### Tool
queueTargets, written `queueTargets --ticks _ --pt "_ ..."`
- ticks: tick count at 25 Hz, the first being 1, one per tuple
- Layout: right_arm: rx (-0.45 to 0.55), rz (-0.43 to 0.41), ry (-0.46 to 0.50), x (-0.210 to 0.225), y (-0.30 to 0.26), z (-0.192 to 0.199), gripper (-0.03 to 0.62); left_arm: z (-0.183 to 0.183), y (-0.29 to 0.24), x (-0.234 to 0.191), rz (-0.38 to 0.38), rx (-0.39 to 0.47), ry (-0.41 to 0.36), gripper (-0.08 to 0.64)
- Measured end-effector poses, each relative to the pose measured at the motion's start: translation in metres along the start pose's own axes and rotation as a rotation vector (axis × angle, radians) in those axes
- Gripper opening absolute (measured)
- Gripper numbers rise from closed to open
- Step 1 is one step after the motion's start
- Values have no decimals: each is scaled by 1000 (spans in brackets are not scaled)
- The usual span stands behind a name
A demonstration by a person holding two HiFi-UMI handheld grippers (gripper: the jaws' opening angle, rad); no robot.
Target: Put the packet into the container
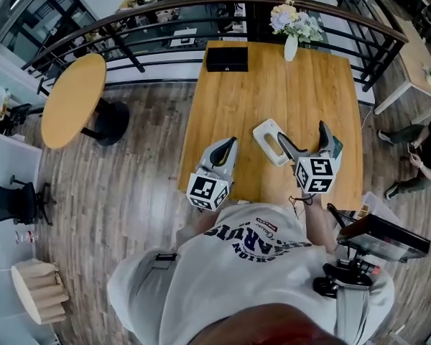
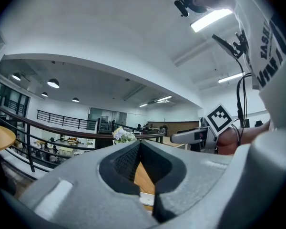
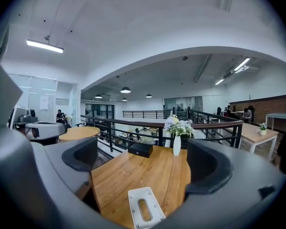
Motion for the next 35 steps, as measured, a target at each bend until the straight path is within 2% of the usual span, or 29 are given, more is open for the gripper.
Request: queueTargets --ticks 9,12,14,21,23,25,31,35 --pt "-29 113 -64 19 -29 -14 587 0 -16 10 51 -22 -3 0" --pt "-63 183 -189 55 -39 -1 586 1 -26 12 67 -24 2 0" --pt "-94 264 -236 90 -38 11 586 3 -32 15 83 -26 7 0" --pt "-177 629 -202 237 16 41 586 8 -38 12 118 -51 6 0" --pt "-201 701 -202 265 32 46 586 11 -41 9 121 -63 6 0" --pt "-222 721 -214 275 38 52 586 16 -46 8 125 -75 8 0" --pt "-279 699 -246 270 40 69 586 14 -51 19 144 -67 19 0" --pt "-372 648 -312 270 27 98 585 10 -46 26 139 -70 17 0"
Point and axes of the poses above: the fingertips, and each gripper's own axes: y backward along the fingers, x to its right, z out of its underside, the point moved 6 cm from there along y, backward along the fingers, and after that the axes turned 10 degrees about y, right-handed, at the moved point
